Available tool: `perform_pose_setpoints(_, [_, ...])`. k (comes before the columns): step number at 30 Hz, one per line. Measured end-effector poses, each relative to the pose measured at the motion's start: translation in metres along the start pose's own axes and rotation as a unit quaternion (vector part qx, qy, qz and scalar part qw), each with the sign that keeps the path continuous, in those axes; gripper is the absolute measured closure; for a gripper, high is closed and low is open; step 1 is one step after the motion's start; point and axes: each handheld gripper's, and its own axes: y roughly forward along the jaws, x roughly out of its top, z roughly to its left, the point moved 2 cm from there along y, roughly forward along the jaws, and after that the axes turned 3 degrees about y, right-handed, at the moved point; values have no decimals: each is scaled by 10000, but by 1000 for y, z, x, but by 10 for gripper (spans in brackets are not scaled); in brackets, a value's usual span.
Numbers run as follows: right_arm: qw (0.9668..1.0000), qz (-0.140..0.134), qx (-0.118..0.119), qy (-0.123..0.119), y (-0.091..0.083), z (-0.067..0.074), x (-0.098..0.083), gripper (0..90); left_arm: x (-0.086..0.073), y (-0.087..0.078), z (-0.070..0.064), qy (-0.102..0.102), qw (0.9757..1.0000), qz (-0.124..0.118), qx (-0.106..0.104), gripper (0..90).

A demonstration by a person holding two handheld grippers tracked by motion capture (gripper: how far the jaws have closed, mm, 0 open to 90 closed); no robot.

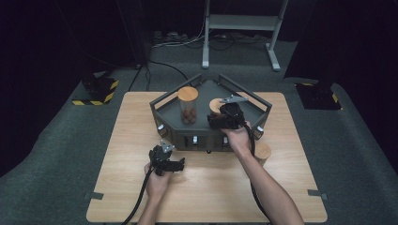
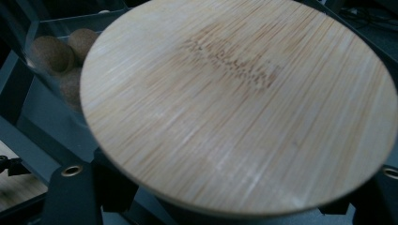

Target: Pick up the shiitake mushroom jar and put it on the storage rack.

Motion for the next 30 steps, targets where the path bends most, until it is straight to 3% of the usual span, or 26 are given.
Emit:
perform_pose_setpoints(12, [9999, 92, -5, -56, 6, 2, -1, 256, 0, 0, 0, 4, 10000, 2, -1, 50])
perform_pose_setpoints(30, [10000, -20, -16, -92, 7, 2, -5, 250, 0, 0, 0, -27, 10000, -10, -3, 50])
